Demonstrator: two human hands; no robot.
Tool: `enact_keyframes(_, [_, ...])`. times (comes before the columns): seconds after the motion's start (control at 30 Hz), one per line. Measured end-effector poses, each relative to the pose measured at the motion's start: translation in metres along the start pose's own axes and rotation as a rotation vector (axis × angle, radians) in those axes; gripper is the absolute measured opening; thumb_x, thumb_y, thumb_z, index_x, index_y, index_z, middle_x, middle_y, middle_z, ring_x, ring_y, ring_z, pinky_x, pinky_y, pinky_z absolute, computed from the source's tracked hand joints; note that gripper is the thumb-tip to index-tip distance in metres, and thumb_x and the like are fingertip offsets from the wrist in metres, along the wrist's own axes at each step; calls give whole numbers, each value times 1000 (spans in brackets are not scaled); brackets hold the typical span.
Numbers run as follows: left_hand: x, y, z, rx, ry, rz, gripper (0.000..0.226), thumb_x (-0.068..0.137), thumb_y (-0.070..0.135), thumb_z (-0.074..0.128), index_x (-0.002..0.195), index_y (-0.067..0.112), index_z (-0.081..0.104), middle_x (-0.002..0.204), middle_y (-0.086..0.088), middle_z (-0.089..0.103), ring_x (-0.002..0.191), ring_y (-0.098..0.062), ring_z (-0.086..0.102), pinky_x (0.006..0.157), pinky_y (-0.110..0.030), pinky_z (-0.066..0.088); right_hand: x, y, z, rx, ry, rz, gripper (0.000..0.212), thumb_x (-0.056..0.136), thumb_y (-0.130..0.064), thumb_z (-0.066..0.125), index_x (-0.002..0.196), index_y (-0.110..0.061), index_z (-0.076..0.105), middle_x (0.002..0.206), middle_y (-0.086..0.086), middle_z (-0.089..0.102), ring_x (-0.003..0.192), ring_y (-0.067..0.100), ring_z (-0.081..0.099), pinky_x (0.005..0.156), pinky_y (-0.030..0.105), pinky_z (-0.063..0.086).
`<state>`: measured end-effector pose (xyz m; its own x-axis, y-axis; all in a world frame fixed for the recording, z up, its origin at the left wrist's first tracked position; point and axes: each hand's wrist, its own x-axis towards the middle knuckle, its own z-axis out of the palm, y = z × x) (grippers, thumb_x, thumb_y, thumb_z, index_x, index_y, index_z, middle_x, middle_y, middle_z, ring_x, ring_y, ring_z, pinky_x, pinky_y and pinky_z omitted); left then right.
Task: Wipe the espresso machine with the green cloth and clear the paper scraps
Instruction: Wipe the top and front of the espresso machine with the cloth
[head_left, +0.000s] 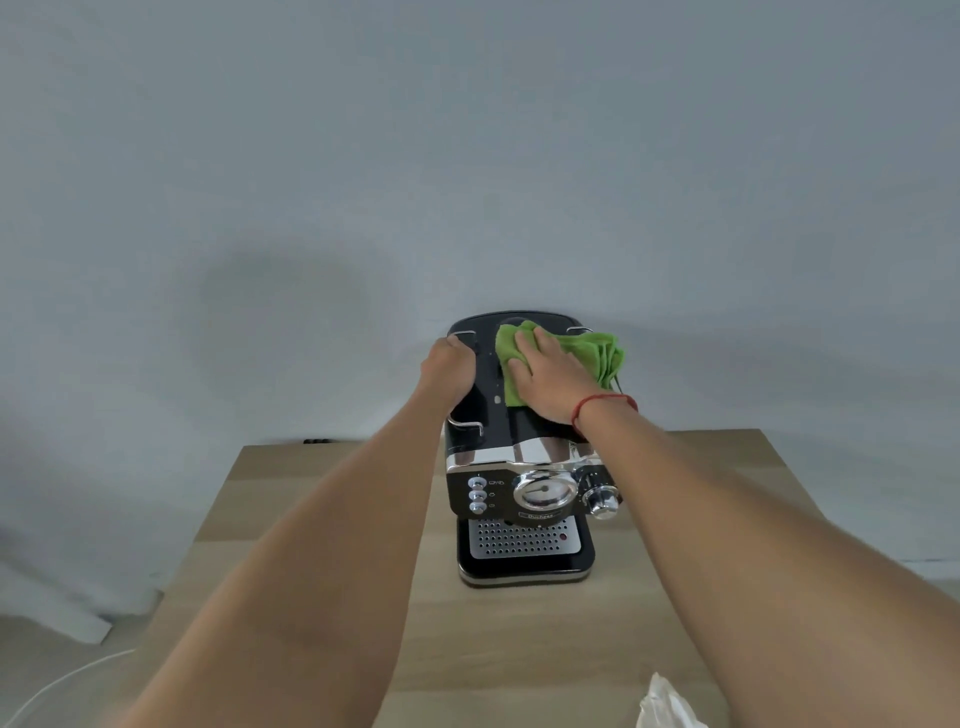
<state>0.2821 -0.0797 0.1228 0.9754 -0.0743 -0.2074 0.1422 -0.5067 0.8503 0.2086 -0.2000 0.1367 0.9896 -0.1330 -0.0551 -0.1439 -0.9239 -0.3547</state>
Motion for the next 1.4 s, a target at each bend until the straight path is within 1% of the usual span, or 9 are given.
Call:
enact_keyframes(0.3, [-4, 1, -3, 44, 1, 1, 50, 102, 27, 18, 139, 3, 44, 138, -18, 50, 126, -34, 47, 106, -38, 35, 8, -2, -8, 149, -12, 27, 57, 103, -37, 24, 155, -15, 13, 163, 6, 5, 150, 21, 7, 120, 36, 7])
enact_keyframes(0.37, [-10, 4, -5, 70, 19, 7, 49, 102, 29, 22, 138, 2, 43, 136, -18, 51, 124, -35, 48, 103, -39, 36, 0, 2, -29, 320, -21, 37, 54, 103, -40, 23, 151, -15, 27, 157, 4, 27, 144, 21, 27, 117, 35, 18])
enact_keyframes(0.47, [-25, 11, -5, 232, 195, 171, 48, 101, 31, 30, 141, 5, 38, 139, -14, 49, 129, -32, 45, 105, -42, 34, -9, 21, -59, 441, 166, 57, 33, 102, -33, 29, 101, -14, 55, 85, 0, 54, 79, 20, 51, 74, 30, 40])
enact_keyframes(0.57, [-37, 25, 8, 369, 260, 441, 51, 100, 25, 38, 148, 6, 31, 153, -10, 35, 144, -25, 27, 119, -42, 21, -17, 45, -66, 448, 245, 207, 30, 98, -17, 32, 69, -14, 39, 66, 1, 42, 71, 22, 42, 58, 30, 31])
enact_keyframes(0.73, [-58, 52, 52, 380, -123, 573, 49, 99, 9, 42, 147, 9, 35, 151, -12, 39, 138, -25, 38, 115, -34, 26, -20, 64, -35, 617, 104, 363, 31, 97, -22, 29, 67, -21, 38, 71, -1, 41, 84, 21, 44, 77, 29, 33])
enact_keyframes(0.93, [-44, 46, 56, 813, -111, 432, 60, 102, 39, 29, 152, 7, 21, 161, -7, 17, 149, -23, 13, 119, -45, 14, -12, 68, -31, 843, 113, 469, 36, 95, -32, 21, 84, -15, 50, 83, 3, 45, 75, 19, 45, 85, 35, 33])
enact_keyframes(1.17, [-30, 68, 44, 800, -112, 234, 56, 91, 31, 42, 142, 7, 38, 142, -14, 46, 129, -33, 44, 99, -41, 40, 8, 55, -28, 749, 54, 473, 57, 103, -32, 16, 139, 4, 41, 145, 23, 43, 135, 34, 40, 112, 36, 28])
enact_keyframes(1.3, [-26, 66, 62, 749, -138, 137, 65, 100, 43, 24, 156, 15, 5, 161, -19, -3, 150, -33, 1, 120, -45, 4, 18, 58, -18, 709, 95, 450, 49, 104, -23, 15, 137, -1, 44, 143, 21, 45, 133, 34, 43, 109, 36, 30])
enact_keyframes(1.4, [-13, 64, 66, 715, -93, 185, 66, 101, 50, 21, 156, 20, 1, 162, -16, -8, 150, -28, -7, 120, -42, -2, 23, 66, -9, 721, 120, 458, 50, 103, -27, 15, 135, -5, 46, 143, 18, 47, 132, 34, 43, 108, 36, 30])
